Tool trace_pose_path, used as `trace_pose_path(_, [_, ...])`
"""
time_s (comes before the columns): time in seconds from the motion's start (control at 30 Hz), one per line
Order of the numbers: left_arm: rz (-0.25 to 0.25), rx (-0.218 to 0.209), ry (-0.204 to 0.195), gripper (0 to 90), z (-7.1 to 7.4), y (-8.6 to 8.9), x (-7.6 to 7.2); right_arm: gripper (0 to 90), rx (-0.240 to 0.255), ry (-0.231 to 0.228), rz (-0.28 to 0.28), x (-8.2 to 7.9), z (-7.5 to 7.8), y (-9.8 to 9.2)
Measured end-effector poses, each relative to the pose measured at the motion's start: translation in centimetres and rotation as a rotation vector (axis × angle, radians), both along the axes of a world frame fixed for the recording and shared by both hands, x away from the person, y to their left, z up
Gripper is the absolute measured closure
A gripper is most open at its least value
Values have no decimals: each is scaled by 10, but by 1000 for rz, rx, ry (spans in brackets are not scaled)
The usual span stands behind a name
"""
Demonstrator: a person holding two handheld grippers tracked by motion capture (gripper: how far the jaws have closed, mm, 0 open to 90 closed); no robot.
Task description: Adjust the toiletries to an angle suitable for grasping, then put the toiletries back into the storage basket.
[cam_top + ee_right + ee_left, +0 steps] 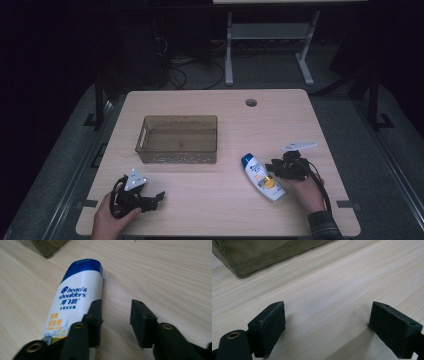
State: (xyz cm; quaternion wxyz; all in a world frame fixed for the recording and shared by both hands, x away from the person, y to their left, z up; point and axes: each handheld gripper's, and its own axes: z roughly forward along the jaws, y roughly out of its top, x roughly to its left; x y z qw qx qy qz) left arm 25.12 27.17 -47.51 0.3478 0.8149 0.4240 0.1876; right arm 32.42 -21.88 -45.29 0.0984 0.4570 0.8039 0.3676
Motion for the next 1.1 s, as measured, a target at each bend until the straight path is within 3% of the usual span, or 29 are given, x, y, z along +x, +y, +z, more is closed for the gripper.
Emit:
trace_pose_path(0.23, [-2,0,1,124,0,0,0,432,30,18,-25,-5,10,-1])
trace_pose_path(0.4, [-1,-2,1,124,0,0,0,381,41,27,-10,-8,16,3])
trace_pose_path(0.67, [0,-3,0,124,0,0,0,299,5,27,12,-11,29,19])
trace_pose_path(1.1, [-1,-1,1,124,0,0,0,248,-55,47,43,-2,28,46])
